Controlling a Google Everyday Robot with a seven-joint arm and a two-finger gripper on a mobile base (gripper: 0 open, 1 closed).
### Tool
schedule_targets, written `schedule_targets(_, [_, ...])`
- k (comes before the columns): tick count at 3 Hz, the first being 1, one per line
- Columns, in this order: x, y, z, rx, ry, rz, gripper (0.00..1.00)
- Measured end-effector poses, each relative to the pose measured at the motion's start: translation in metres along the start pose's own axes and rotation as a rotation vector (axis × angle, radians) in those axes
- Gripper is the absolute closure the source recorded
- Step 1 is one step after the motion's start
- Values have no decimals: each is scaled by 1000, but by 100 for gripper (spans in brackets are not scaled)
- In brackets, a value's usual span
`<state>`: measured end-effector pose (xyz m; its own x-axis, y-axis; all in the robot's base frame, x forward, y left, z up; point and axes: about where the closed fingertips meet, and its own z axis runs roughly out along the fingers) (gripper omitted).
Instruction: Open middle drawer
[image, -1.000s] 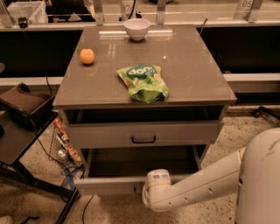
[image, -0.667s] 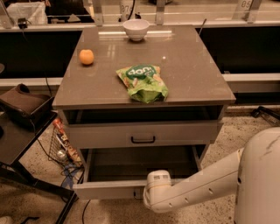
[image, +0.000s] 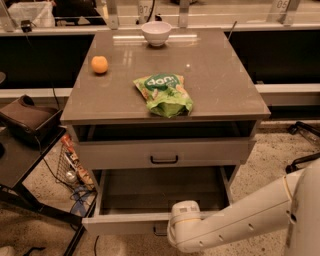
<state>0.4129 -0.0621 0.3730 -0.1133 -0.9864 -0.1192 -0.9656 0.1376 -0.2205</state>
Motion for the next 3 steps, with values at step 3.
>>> schedule_targets(3, [-1,0,0,0,0,0,100])
